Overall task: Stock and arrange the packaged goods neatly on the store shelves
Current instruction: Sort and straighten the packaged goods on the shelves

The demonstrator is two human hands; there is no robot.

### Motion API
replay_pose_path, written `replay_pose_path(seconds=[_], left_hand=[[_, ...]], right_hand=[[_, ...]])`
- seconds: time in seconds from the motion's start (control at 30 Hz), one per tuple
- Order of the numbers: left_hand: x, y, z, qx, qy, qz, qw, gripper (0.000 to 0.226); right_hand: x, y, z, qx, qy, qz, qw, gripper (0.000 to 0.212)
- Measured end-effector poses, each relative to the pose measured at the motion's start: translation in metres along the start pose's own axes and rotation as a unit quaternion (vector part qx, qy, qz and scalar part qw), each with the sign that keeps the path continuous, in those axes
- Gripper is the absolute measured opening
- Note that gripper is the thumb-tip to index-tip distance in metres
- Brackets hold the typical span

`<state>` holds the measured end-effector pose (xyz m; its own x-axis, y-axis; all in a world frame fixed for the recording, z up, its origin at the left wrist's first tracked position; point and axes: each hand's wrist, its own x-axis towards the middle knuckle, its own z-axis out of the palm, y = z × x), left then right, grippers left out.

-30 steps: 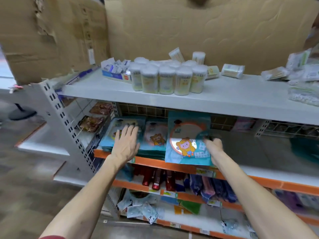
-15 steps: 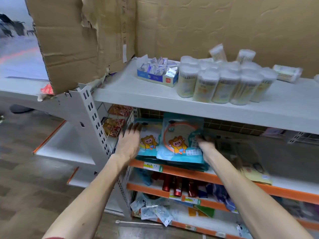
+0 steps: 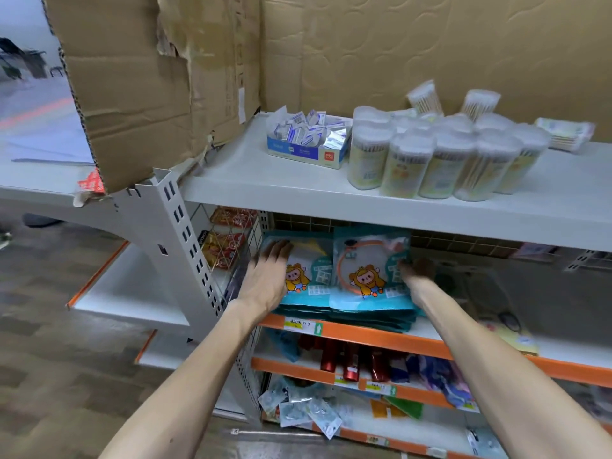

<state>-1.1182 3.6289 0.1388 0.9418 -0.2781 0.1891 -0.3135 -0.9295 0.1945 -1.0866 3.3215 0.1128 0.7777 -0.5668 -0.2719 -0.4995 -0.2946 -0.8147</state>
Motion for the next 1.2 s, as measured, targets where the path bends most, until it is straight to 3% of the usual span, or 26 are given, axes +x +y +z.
replay_pose_path(seconds=[0.17,0.33,0.4,0.5,0.6,0.77,0.87,0.93,1.2], left_hand=[[0.006,0.006,0.004,0.014,-0.011,0.015,1.0,0.086],[0.005,0.02,0.005,0.023,-0.018,0.023,0.999,0.084],[0.005,0.026,0.006,0.024,-0.027,0.024,0.999,0.084],[0.009,0.036,0.008,0.016,-0.02,0.042,0.999,0.081],[0.016,0.059,0.004,0.018,-0.009,0.08,0.997,0.073],[0.026,0.113,0.001,-0.007,0.009,0.136,0.991,0.078],[0.027,0.149,0.008,0.001,0.018,0.169,0.985,0.078],[0.024,0.177,0.013,0.001,0.004,0.196,0.981,0.077],[0.015,0.302,0.043,-0.026,-0.007,0.35,0.937,0.076]], right_hand=[[-0.002,0.004,0.0,-0.168,0.043,-0.077,0.982,0.031],[-0.006,0.01,-0.003,-0.253,0.07,-0.105,0.959,0.029],[-0.015,0.013,-0.005,-0.327,0.108,-0.141,0.928,0.035],[-0.036,0.013,-0.015,-0.356,0.041,-0.251,0.899,0.053],[-0.056,0.003,-0.029,-0.45,0.014,-0.354,0.82,0.069],[-0.087,-0.005,-0.059,-0.471,0.053,-0.425,0.771,0.058],[-0.094,0.016,-0.091,-0.503,0.1,-0.464,0.723,0.048],[-0.096,0.037,-0.117,-0.513,0.125,-0.458,0.715,0.05],[-0.107,0.123,-0.244,-0.543,0.214,-0.329,0.742,0.059]])
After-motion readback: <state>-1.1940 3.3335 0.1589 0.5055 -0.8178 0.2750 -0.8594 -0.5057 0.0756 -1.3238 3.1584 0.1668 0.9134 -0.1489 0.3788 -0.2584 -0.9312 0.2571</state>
